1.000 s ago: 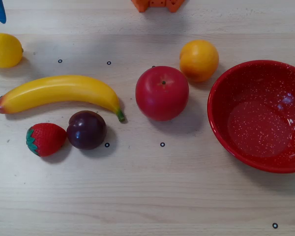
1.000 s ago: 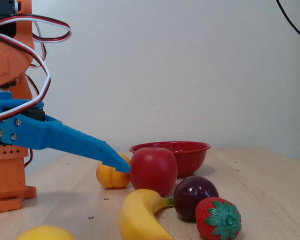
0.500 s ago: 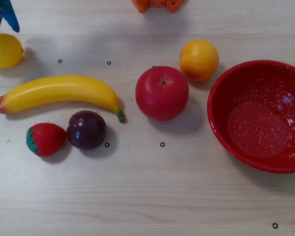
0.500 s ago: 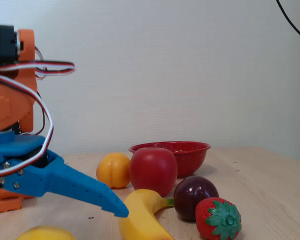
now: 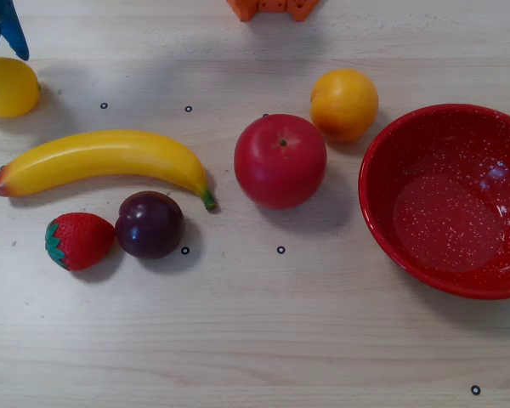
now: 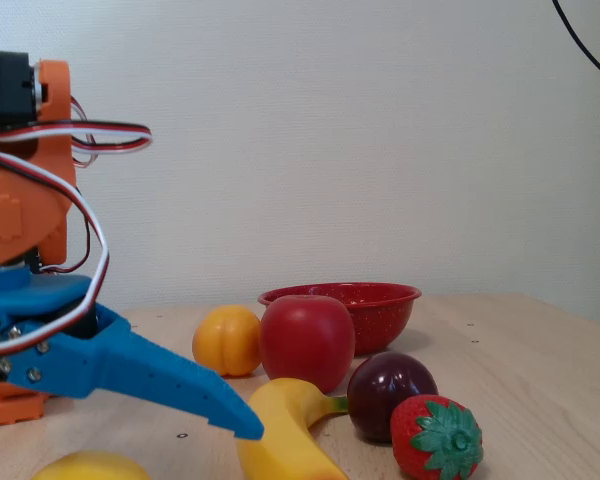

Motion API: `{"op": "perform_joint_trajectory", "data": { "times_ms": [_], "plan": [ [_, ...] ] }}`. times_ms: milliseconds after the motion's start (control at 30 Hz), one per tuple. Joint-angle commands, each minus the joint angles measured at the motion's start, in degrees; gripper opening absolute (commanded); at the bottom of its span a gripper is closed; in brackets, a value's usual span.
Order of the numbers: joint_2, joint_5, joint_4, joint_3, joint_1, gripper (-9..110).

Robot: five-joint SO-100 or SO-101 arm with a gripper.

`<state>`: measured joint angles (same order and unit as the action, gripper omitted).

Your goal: Put the lemon in the red bowl.

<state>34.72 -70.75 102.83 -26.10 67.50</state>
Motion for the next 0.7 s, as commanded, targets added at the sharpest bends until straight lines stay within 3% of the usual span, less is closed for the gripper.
{"op": "perform_joint_trajectory", "data": {
  "times_ms": [0,667],
  "plan": [
    [3.08,-0.09,-1.32,5.63,-1.14,66],
    [2.29,-0.44,-3.87,5.19,-2.37,65]
  ]
}}
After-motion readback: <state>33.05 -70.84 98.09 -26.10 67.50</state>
